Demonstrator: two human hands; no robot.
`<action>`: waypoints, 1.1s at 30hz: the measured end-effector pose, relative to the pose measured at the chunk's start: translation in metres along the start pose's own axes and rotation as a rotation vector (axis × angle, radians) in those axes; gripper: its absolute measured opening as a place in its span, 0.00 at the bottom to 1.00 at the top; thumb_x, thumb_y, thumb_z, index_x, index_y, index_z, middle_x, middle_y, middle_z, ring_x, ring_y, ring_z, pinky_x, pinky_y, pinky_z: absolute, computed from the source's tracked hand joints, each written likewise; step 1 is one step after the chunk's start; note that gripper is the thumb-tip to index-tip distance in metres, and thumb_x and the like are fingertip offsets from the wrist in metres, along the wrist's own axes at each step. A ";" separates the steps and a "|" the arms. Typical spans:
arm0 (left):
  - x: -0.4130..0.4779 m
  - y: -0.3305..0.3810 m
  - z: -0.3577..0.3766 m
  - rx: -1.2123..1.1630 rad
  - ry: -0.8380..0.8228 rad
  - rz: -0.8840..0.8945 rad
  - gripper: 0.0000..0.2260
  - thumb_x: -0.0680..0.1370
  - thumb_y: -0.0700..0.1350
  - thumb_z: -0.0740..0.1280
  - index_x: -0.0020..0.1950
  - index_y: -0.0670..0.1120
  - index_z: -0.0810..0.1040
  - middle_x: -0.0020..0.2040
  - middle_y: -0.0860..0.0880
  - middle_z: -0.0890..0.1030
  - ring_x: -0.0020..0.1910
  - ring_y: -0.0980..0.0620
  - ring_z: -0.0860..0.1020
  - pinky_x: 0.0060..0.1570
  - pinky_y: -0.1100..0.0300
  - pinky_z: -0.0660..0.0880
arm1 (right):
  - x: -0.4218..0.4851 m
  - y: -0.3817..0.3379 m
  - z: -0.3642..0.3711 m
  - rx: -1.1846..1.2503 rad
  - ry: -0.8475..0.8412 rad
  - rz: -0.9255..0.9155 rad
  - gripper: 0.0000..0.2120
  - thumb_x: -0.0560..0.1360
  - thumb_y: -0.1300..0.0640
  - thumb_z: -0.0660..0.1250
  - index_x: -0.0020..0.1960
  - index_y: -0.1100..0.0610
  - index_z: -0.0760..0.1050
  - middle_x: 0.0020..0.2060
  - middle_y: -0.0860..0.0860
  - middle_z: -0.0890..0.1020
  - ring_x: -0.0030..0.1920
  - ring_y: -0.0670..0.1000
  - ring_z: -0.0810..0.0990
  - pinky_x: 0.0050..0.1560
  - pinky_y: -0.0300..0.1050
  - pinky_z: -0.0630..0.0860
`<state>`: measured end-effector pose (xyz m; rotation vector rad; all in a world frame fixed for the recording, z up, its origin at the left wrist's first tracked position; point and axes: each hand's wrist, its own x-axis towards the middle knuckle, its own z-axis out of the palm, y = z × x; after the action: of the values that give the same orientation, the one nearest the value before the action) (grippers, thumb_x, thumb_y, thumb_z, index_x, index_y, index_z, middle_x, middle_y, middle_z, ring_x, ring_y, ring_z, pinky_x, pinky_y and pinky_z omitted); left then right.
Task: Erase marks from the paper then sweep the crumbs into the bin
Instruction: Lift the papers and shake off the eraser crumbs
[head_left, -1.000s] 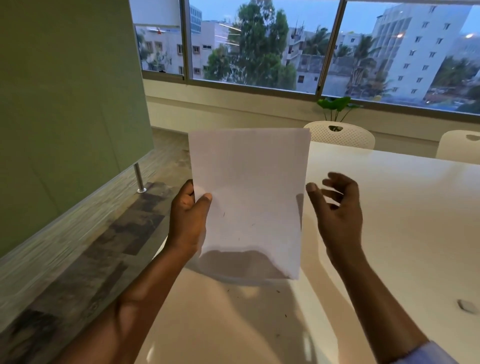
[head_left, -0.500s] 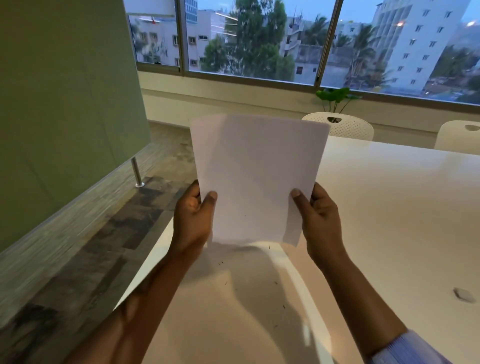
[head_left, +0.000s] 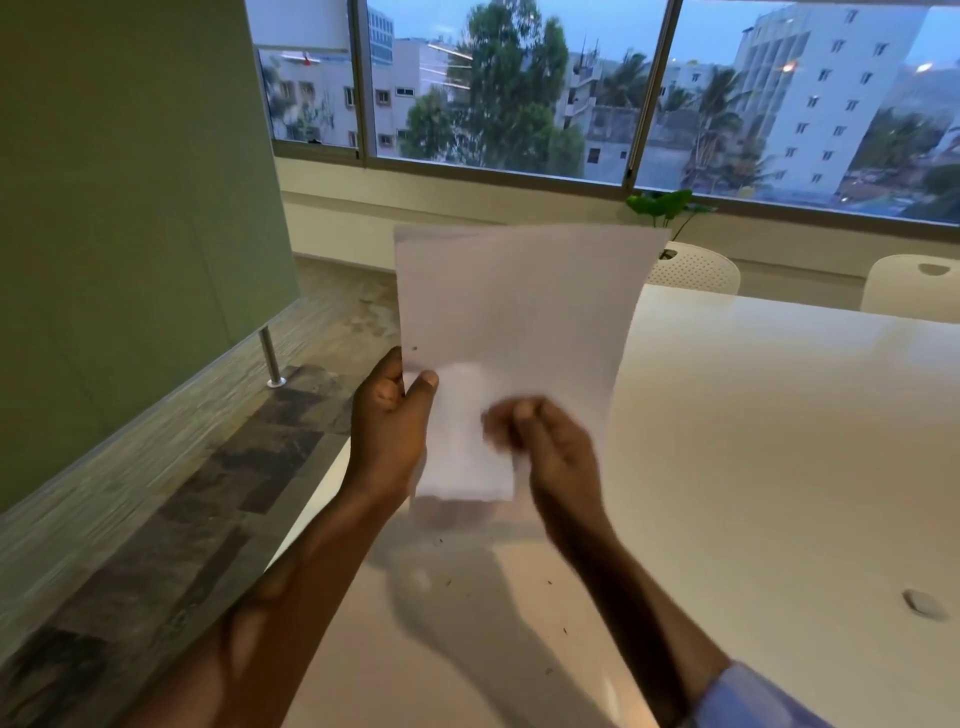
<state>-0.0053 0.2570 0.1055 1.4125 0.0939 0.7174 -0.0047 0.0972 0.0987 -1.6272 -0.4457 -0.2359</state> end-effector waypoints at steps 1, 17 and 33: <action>0.002 0.004 -0.001 0.008 -0.002 0.035 0.17 0.82 0.35 0.65 0.59 0.57 0.82 0.56 0.59 0.86 0.58 0.58 0.83 0.55 0.67 0.79 | -0.014 0.018 0.003 -0.048 -0.067 0.135 0.15 0.84 0.60 0.60 0.46 0.63 0.82 0.43 0.55 0.86 0.45 0.55 0.83 0.52 0.54 0.80; 0.001 0.005 0.002 0.026 -0.060 -0.036 0.17 0.82 0.34 0.64 0.53 0.57 0.83 0.51 0.59 0.87 0.52 0.59 0.85 0.47 0.69 0.79 | 0.003 -0.007 0.003 0.076 -0.260 0.199 0.11 0.84 0.58 0.60 0.57 0.60 0.80 0.49 0.56 0.87 0.50 0.56 0.85 0.55 0.53 0.81; 0.014 0.002 -0.009 0.017 -0.066 -0.049 0.16 0.81 0.33 0.64 0.52 0.53 0.83 0.49 0.57 0.87 0.49 0.58 0.85 0.46 0.68 0.79 | 0.040 0.026 -0.019 0.280 -0.392 0.530 0.14 0.81 0.58 0.58 0.54 0.65 0.80 0.55 0.66 0.83 0.50 0.60 0.84 0.52 0.52 0.80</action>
<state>0.0007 0.2721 0.1107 1.4442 0.0828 0.6304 0.0446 0.0827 0.0936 -1.4537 -0.3079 0.5295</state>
